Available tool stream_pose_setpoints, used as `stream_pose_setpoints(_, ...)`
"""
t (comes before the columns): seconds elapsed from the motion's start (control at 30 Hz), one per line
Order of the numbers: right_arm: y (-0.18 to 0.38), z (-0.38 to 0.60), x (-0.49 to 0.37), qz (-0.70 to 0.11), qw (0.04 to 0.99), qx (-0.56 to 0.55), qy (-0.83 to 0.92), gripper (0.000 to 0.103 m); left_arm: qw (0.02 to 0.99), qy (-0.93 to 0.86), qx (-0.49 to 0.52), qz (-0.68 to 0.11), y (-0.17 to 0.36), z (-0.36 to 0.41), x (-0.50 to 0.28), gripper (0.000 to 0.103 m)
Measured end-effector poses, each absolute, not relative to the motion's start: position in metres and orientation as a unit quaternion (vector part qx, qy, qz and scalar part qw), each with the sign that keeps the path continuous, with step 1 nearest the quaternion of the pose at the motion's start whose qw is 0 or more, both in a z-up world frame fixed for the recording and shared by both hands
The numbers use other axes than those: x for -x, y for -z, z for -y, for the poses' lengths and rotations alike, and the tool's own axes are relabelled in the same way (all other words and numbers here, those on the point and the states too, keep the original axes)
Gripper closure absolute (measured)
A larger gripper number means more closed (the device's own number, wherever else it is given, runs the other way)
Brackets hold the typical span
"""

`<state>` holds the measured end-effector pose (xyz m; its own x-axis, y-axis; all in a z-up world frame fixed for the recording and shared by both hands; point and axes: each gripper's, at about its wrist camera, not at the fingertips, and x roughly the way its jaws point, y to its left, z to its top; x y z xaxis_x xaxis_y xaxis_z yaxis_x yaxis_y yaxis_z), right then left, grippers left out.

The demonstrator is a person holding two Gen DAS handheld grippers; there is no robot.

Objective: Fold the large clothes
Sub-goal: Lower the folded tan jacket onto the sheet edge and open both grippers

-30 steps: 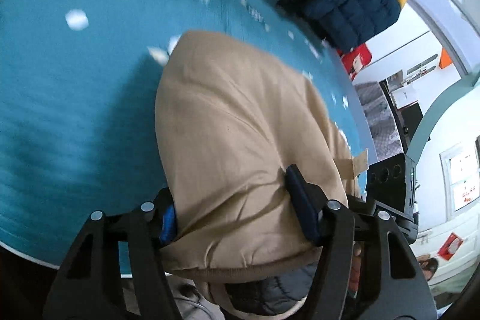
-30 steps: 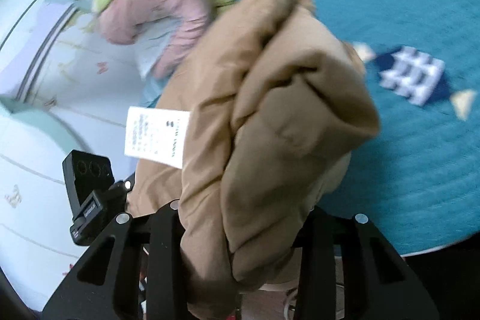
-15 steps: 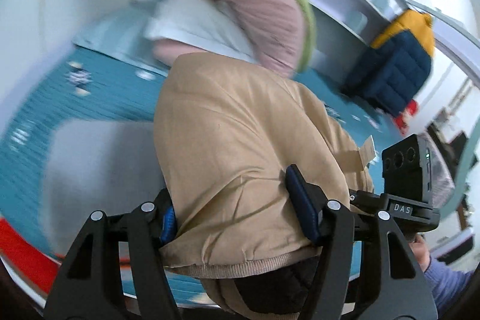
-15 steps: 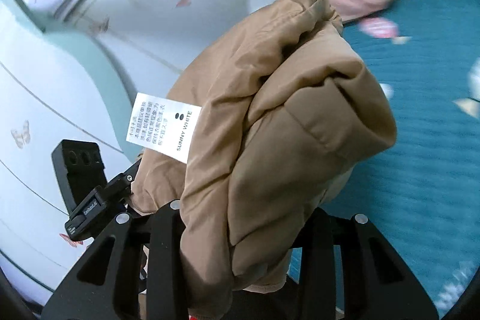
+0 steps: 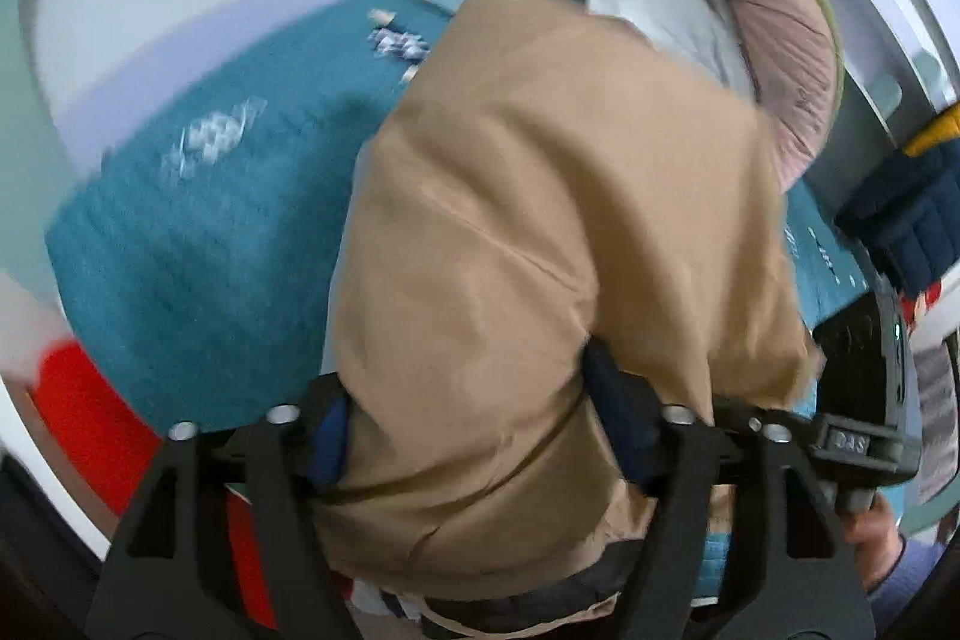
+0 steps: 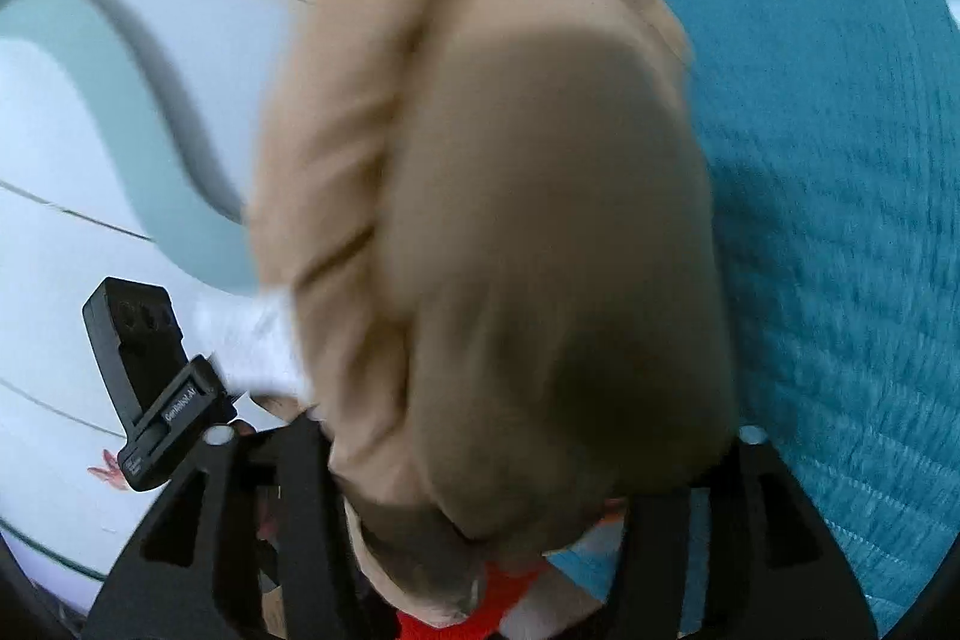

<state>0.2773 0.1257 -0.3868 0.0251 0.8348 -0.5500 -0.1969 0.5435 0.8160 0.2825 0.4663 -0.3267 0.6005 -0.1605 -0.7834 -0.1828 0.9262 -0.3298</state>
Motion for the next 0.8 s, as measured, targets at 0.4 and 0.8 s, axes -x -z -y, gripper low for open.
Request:
stream_pose_setpoints(0.4, 0.370, -0.049, -0.260, -0.560, 0.733, -0.230, -0.309, 0.027, 0.893, -0.117, 0.129, -0.415, 0.279, -0.437, -0.246, 0.014)
stream_pose_setpoints(0.8, 0.239, 0.009, -0.197, -0.476, 0.814, -0.115, -0.312, 0.017, 0.916, -0.156, 0.058, -0.366, 0.183, -0.307, -0.185, 0.007)
